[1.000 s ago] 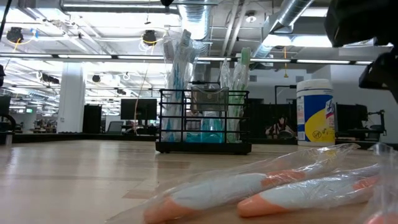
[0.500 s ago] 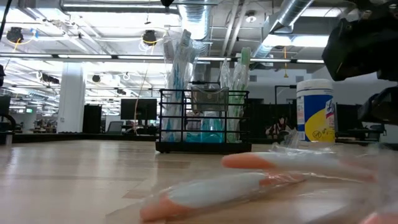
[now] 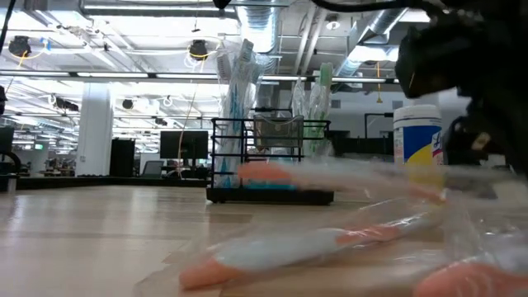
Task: Pick & Place toothbrushing station
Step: Put the orange toothbrush into the black wire organizer
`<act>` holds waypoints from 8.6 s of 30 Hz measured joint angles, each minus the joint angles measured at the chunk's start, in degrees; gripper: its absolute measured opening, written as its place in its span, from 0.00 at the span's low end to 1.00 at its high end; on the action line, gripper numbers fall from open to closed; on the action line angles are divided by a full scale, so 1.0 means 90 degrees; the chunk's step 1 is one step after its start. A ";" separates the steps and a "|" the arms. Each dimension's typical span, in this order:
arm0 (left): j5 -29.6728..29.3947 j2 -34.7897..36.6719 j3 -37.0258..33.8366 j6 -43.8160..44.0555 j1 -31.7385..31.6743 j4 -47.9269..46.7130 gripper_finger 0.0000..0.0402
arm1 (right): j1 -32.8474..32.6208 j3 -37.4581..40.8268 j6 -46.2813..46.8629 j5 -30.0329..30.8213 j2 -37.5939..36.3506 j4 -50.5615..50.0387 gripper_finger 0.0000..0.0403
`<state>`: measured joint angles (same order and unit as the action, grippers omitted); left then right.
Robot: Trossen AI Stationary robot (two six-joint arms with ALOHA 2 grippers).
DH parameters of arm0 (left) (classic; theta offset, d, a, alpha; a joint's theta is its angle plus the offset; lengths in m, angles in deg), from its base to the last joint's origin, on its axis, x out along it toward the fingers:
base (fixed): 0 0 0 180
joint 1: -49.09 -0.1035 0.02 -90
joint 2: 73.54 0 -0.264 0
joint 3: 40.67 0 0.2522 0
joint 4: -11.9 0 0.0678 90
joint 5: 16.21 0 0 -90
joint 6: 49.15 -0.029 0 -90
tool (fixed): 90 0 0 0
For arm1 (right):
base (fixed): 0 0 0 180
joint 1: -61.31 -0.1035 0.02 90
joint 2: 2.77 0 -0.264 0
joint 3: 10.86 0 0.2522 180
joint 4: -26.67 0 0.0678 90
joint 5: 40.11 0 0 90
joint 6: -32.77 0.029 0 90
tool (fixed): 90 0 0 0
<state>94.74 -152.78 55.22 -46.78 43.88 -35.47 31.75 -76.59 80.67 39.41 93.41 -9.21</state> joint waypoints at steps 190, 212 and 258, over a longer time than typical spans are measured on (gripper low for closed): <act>0.1207 -0.0100 -0.0002 0.0553 -0.0930 0.3031 0.03 | 0.3881 -0.5280 -0.3656 0.0027 -0.1145 0.1256 0.03; 0.1151 -0.0073 -0.0002 -0.0732 -0.3273 0.2226 0.48 | 0.2413 -0.6253 -0.4071 0.3573 -0.1404 -0.2169 0.01; 0.1540 -0.0070 -0.0002 -0.0731 -0.3203 0.2166 0.35 | 0.0634 -0.0076 -0.0379 0.8341 -0.1636 0.3113 0.01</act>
<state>108.60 -153.42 55.19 -53.36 15.05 -15.97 37.45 -77.28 77.26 114.48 78.68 18.80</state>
